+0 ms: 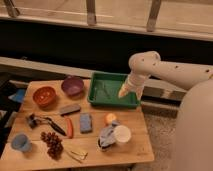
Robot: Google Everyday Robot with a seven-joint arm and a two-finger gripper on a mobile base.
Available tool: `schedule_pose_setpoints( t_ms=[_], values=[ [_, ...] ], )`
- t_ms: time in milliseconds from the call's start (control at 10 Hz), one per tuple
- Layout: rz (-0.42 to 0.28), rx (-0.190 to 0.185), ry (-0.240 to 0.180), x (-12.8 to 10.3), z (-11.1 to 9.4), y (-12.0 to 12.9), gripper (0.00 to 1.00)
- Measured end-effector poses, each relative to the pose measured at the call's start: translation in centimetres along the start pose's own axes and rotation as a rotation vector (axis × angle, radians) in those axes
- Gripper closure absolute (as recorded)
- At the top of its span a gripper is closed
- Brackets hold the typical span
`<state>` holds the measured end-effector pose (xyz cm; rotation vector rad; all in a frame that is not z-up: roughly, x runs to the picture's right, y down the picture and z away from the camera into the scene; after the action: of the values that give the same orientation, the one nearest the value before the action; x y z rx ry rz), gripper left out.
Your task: Place towel in red bowl
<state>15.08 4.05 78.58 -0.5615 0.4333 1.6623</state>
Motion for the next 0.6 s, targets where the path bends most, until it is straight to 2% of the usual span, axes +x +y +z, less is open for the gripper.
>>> schedule_pose_setpoints(
  t_ms=[300,600],
  values=[
    [-0.089,0.019,0.071,2.1,-0.1,2.7,0.32],
    [-0.137,0.04,0.143,6.6,0.0,4.9,0.32]
  ],
)
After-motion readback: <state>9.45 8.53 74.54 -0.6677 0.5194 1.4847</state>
